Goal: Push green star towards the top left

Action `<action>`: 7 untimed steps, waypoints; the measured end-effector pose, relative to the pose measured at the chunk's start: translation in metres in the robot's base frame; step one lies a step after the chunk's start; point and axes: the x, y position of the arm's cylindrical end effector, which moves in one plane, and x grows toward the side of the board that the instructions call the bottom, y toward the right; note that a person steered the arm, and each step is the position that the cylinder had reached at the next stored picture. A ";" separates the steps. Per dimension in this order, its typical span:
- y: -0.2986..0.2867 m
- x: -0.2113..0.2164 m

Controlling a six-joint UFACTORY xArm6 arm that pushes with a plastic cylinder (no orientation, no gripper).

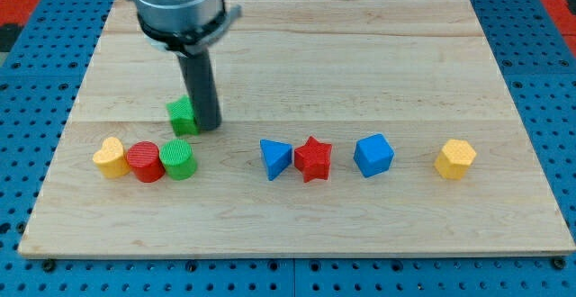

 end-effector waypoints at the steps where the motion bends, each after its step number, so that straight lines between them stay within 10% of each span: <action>1: -0.002 0.009; 4: -0.114 -0.054; 7: -0.086 -0.125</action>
